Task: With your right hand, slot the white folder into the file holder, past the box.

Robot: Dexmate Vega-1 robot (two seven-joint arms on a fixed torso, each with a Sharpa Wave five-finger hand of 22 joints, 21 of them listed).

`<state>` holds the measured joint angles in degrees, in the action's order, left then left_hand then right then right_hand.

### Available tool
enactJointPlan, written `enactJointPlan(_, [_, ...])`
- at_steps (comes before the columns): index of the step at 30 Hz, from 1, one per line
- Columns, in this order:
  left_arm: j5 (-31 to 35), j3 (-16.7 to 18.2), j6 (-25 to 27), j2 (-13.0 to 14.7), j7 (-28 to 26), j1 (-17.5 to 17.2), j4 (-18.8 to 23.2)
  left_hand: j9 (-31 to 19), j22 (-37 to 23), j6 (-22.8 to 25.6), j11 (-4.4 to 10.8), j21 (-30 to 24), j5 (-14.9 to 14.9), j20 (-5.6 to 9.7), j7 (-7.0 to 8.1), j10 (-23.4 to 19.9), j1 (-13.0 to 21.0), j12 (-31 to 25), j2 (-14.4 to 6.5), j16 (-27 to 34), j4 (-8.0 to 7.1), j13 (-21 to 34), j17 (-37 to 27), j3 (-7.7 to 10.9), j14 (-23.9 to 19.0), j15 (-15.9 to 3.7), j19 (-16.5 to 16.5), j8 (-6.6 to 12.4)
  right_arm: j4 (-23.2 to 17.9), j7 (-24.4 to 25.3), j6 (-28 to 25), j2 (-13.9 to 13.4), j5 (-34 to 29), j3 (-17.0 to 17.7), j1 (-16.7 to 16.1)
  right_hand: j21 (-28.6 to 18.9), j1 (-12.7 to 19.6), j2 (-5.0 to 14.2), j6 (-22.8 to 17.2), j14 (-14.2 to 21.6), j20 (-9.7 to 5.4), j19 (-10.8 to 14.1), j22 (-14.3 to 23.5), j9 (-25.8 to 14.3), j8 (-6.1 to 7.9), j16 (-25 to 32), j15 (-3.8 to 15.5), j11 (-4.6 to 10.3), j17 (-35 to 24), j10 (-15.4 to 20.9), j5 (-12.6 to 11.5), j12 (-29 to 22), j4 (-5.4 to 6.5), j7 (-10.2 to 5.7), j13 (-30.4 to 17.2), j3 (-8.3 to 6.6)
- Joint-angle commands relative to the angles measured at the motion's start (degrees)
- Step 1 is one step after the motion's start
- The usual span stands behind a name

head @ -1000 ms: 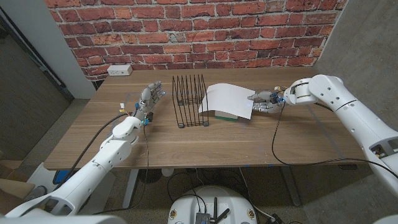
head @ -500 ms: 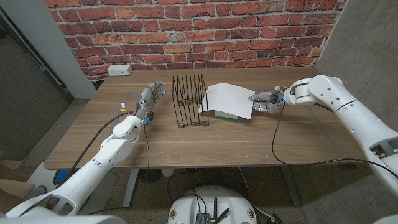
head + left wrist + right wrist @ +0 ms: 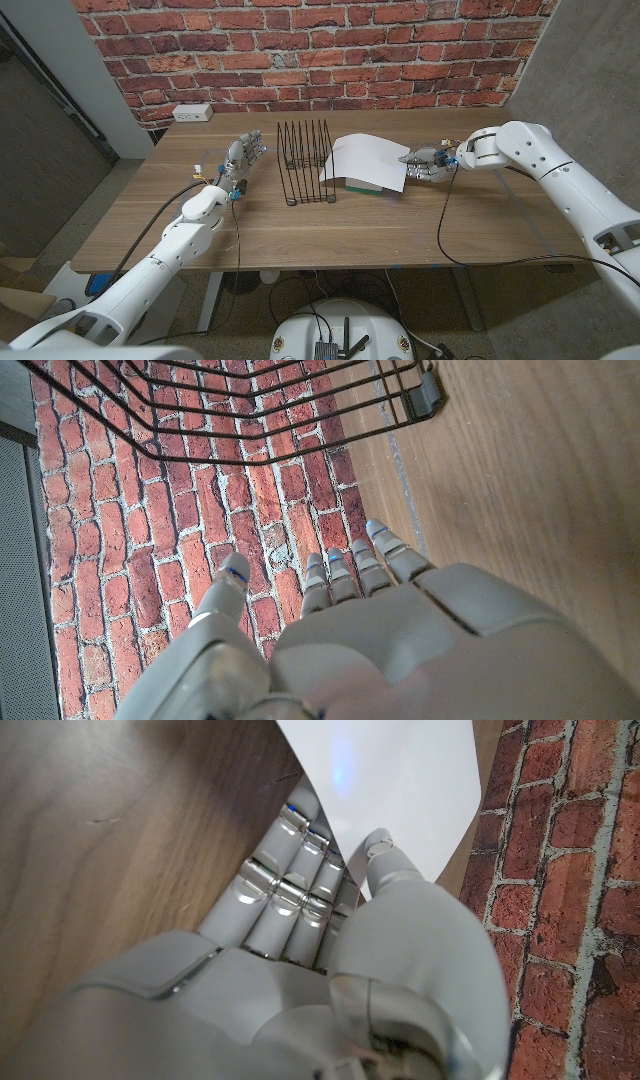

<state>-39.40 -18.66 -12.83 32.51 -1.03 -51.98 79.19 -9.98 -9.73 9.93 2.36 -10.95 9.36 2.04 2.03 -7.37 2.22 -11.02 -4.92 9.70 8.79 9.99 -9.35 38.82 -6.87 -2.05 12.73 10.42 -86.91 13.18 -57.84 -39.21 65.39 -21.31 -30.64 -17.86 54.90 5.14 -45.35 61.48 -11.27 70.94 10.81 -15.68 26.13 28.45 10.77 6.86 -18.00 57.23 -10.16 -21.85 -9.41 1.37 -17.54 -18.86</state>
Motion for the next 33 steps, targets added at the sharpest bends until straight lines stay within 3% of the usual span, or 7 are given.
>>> enactJointPlan(1, [-0.3, 0.0, 0.2, 0.0, 0.1, 0.1, 0.0, -0.2, -0.2, 0.6, 0.07, -0.3, 0.4, 3.52, 0.01, -0.8, 0.6, -0.4, -1.7, 0.4, -0.07, 0.3, -0.1, 0.23, -0.6, -2.79, 0.5, 0.36, -1.2, 0.4, 0.5, -0.4, 0.4, 0.7, -0.3, -0.5, 0.4, -0.03, -1.8, 0.6, -0.13, 0.0, 0.2, 0.0, 0.57, -0.2, 1.77, -0.21, -0.1, 0.6, 0.1, 0.2, 0.14, 0.61, -0.1, -0.48])
enactJointPlan(7, [-0.3, -0.1, 0.4, -0.1, 0.2, 0.2, -0.2, -0.2, -0.2, 0.6, 0.06, -0.3, 0.4, 3.52, 0.09, -0.8, 0.5, -0.4, -1.7, 0.4, -0.1, 0.3, -0.1, 0.25, -0.6, -2.79, 0.5, 0.33, -1.3, 0.5, 0.6, -0.5, 0.7, 0.8, -0.4, -0.7, -0.2, -0.14, -3.9, 0.8, 0.1, 0.0, 0.3, 0.4, 1.21, -0.4, 1.59, -0.84, -0.3, 0.6, 0.2, 0.4, 0.47, -0.82, -0.3, -0.34])
enactJointPlan(14, [-0.3, -0.2, 0.9, 0.0, 0.1, 0.4, -0.1, -0.3, -0.2, 0.7, -0.06, -0.3, 0.4, 3.52, 0.05, -0.7, 0.4, -0.3, -1.7, 0.3, -0.12, 0.4, -0.1, 0.26, -0.7, -2.79, 0.5, 0.32, -1.4, 0.7, 0.7, -0.5, 1.0, 0.9, -0.4, -0.8, -1.0, 0.07, -5.1, 0.8, 0.37, -0.2, 0.3, 0.8, 1.43, -0.8, 1.46, -1.44, -0.4, 1.0, 0.2, 0.5, 0.91, -0.9, -0.5, -0.28])
enactJointPlan(20, [-0.3, -0.2, 0.9, 0.0, 0.2, 0.5, -0.1, -0.3, -0.2, 0.7, 0.02, -0.3, 0.4, 3.48, 0.02, -0.7, 0.4, -0.3, -1.6, 0.3, -0.13, 0.4, -0.1, 0.27, -0.7, -2.66, 0.5, 0.3, -1.4, 0.4, 0.7, -0.7, 1.0, 0.7, -0.3, -0.8, -1.5, 0.41, -6.0, 0.9, 0.49, -0.4, 0.3, 1.1, 1.56, -1.0, 1.45, -1.31, -0.5, 1.0, 0.2, 0.6, 1.11, -1.95, -0.7, -0.35])
enactJointPlan(33, [-0.3, -0.5, 1.3, 0.0, 0.8, 1.3, -0.5, -0.3, -0.2, 0.8, 0.04, -0.3, 0.4, 3.5, 0.03, -0.8, 0.3, -0.3, -1.6, 0.3, -0.17, 0.4, -0.1, 0.35, -0.7, -2.67, 0.6, 0.26, -1.5, 0.4, 0.0, -0.9, 1.1, 0.4, 0.5, -1.0, -1.7, 1.09, -6.1, 1.5, 0.64, -0.6, 0.3, 1.6, 1.19, -1.0, 1.57, -0.68, -0.9, 2.1, 0.0, 0.5, 1.05, -1.95, -0.9, -0.69])
